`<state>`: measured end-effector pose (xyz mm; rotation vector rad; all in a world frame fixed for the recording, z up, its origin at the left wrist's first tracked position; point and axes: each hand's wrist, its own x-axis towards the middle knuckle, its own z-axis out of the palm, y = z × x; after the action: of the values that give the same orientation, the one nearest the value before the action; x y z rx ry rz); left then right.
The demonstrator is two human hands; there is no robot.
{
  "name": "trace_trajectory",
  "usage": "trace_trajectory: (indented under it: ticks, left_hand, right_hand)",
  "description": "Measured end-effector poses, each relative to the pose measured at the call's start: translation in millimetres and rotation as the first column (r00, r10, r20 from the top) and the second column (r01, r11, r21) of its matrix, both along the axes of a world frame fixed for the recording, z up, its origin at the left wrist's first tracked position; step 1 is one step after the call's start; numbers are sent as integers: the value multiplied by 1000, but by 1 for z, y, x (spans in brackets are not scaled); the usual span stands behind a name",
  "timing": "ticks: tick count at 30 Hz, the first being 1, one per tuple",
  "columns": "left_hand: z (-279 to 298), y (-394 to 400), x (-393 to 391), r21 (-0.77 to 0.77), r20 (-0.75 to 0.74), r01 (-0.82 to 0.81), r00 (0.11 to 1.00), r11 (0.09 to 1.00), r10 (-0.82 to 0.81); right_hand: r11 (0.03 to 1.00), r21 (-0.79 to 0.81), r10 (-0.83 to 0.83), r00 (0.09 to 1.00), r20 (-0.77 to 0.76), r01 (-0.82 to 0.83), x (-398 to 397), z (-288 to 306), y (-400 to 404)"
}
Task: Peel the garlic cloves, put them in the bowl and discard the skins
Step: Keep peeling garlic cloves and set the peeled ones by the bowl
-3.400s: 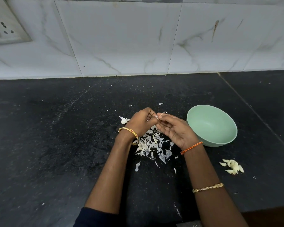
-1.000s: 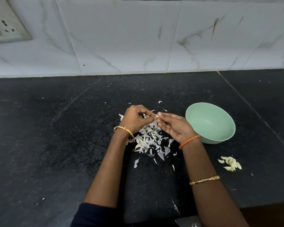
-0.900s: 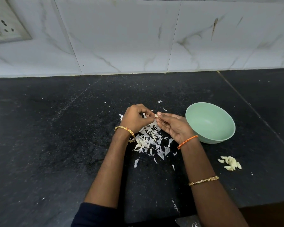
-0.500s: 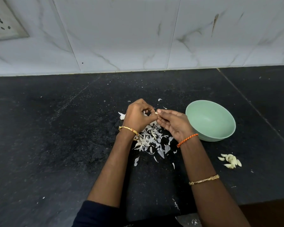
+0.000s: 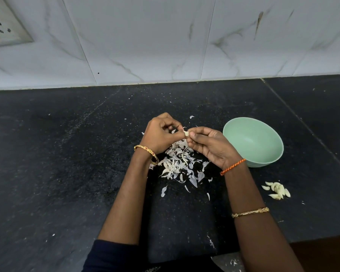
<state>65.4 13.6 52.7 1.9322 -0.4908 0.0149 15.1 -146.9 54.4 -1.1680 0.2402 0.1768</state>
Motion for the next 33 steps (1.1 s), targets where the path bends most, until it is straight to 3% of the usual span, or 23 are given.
trace_trajectory:
  ticks: [21,26,33]
  left_hand:
    - [7,-5,-1,-152,-39,0,999,988,-6]
    - [5,4,1,-177,-158,-8,987,984,-21]
    - [9,9,2,-76,-270,-18,963,997,-3]
  right_hand:
    - [991,19,128,990,63,-130,0,5,-5]
    - [997,26,65,997,47,-67,0,-1,-5]
    - [997,-60,-56,998,20,57,2,-3,0]
